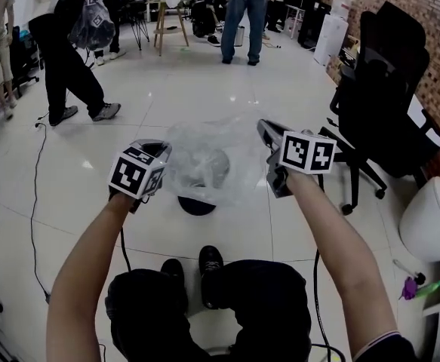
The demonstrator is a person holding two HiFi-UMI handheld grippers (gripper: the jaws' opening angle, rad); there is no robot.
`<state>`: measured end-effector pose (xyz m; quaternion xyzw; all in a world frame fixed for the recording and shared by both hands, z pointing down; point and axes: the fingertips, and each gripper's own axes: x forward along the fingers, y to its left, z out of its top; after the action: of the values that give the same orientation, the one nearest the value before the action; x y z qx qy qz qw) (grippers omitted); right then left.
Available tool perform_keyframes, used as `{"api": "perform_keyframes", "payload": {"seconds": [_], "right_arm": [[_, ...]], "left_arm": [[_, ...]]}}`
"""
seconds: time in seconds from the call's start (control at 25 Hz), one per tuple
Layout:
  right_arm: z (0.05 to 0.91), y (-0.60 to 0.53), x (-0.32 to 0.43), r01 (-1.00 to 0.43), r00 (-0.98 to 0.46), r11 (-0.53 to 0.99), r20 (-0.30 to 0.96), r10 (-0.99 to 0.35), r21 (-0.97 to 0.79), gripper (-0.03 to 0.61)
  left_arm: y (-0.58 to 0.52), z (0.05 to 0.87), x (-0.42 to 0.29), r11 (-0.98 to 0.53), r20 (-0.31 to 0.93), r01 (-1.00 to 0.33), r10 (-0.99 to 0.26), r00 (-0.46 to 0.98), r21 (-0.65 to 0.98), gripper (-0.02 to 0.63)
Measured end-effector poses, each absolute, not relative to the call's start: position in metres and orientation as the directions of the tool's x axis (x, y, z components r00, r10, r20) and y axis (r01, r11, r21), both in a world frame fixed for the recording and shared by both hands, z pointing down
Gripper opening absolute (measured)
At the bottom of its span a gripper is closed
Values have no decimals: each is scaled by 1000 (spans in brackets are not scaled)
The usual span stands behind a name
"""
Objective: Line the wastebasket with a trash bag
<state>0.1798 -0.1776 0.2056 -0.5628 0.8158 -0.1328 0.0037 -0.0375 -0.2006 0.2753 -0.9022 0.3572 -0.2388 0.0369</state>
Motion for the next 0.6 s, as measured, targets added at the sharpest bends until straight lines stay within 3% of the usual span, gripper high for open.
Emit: {"api": "perform_keyframes", "payload": {"seconds": [0.6], "right_arm": [[241, -217, 176, -904, -409, 365, 203, -890, -223, 2]], "left_arm": [[-240, 300, -32, -751, 455, -632, -639, 620, -192, 12]]}}
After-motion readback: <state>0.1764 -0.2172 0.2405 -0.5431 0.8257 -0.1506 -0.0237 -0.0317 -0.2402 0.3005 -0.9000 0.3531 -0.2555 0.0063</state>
